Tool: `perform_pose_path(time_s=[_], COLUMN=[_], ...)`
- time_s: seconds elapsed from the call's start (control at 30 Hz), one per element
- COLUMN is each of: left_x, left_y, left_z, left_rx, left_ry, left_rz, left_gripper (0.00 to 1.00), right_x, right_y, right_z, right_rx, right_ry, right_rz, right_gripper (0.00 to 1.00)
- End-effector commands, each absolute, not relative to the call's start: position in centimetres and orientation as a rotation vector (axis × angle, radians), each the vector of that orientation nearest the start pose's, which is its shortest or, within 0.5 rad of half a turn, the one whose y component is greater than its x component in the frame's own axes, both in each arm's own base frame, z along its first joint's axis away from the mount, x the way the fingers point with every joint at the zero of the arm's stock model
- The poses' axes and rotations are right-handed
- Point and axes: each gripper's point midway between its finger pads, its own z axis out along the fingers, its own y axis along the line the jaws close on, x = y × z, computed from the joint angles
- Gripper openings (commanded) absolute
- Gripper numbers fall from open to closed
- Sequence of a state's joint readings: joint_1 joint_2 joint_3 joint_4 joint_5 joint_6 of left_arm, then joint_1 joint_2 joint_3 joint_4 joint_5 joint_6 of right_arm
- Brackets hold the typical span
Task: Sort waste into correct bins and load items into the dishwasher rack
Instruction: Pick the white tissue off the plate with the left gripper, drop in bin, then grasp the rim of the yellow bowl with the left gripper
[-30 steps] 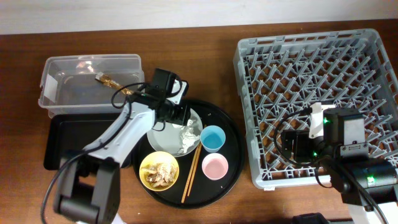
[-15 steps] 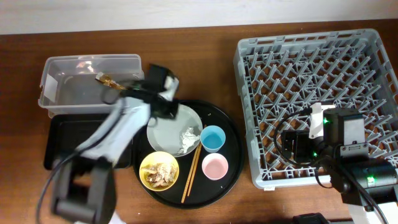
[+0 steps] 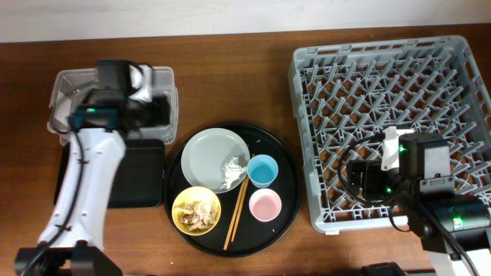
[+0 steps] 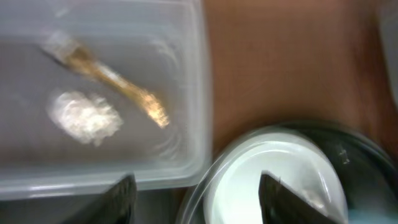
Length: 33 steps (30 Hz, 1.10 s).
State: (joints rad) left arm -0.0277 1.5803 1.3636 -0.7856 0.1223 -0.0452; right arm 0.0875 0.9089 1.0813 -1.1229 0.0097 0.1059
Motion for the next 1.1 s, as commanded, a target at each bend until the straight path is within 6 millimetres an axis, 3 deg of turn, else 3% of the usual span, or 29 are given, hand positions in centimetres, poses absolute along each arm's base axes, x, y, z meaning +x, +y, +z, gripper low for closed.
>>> perform_pose_path(time_s=[0.0, 0.13, 0.33, 0.4, 0.47, 0.5, 0.6, 0.67, 0.7, 0.77, 0.83, 0.9, 0.93, 0.97, 1.0, 1.07], left_x=[36.1, 31.5, 28.9, 28.7, 28.6, 29.8, 32.3, 34.7, 36.2, 38.4, 39.9, 42.0, 42.5, 43.3, 43.8, 44.0], left_y=[-11.5, -16.5, -19.1, -19.0, -18.9, -18.5, -17.1, -15.5, -13.7, -9.8, -6.5, -1.7, -0.7, 1.0, 1.8, 2.7], left_z=[15.1, 9.4, 2.5, 0.8, 0.5, 1.6, 5.5, 10.1, 13.0, 16.7, 18.3, 19.3, 19.5, 19.6, 19.3, 18.9], left_rx=[0.291, 0.546, 0.712, 0.716, 0.717, 0.703, 0.629, 0.525, 0.438, 0.278, 0.158, 0.003, -0.027, -0.077, -0.098, -0.121], left_ry=[2.701, 2.828, 2.954, 2.999, 3.007, 2.967, 2.868, 2.746, 2.662, 2.542, 2.481, 2.408, 2.391, 2.365, 2.359, 2.361], left_rz=[-0.387, -0.341, -0.302, -0.288, -0.284, -0.215, -0.135, -0.125, -0.102, -0.044, -0.004, 0.039, 0.050, 0.067, 0.076, 0.084], left_gripper=[0.63, 0.65, 0.65, 0.51, 0.10, 0.00, 0.00, 0.00, 0.00, 0.00, 0.01, 0.02, 0.02, 0.11, 0.37, 0.55], right_x=[23.3, 23.2, 23.2, 23.2, 23.2, 23.2, 23.2, 23.2, 23.2, 23.2, 23.2, 23.2, 23.2, 23.2, 23.2, 23.1], right_y=[1.8, 1.8, 1.8, 1.8, 1.8, 1.8, 1.8, 1.8, 1.8, 1.8, 1.8, 1.8, 1.8, 1.8, 1.8, 1.8], right_z=[23.1, 23.1, 23.0, 23.0, 23.0, 23.0, 23.0, 23.0, 23.0, 23.0, 23.0, 23.0, 23.0, 23.0, 23.0, 23.0], right_rx=[0.040, 0.040, 0.040, 0.040, 0.040, 0.039, 0.039, 0.039, 0.039, 0.039, 0.039, 0.040, 0.040, 0.040, 0.040, 0.039], right_ry=[2.501, 2.501, 2.505, 2.505, 2.505, 2.505, 2.505, 2.505, 2.505, 2.505, 2.505, 2.505, 2.505, 2.505, 2.505, 2.507], right_rz=[0.071, 0.071, 0.070, 0.070, 0.070, 0.070, 0.070, 0.070, 0.070, 0.070, 0.070, 0.070, 0.070, 0.070, 0.070, 0.070], right_gripper=[0.99, 0.99, 0.99, 0.99, 0.99, 0.99, 0.99, 0.99, 0.99, 0.99, 0.99, 0.99, 0.99, 0.99, 0.99, 0.99])
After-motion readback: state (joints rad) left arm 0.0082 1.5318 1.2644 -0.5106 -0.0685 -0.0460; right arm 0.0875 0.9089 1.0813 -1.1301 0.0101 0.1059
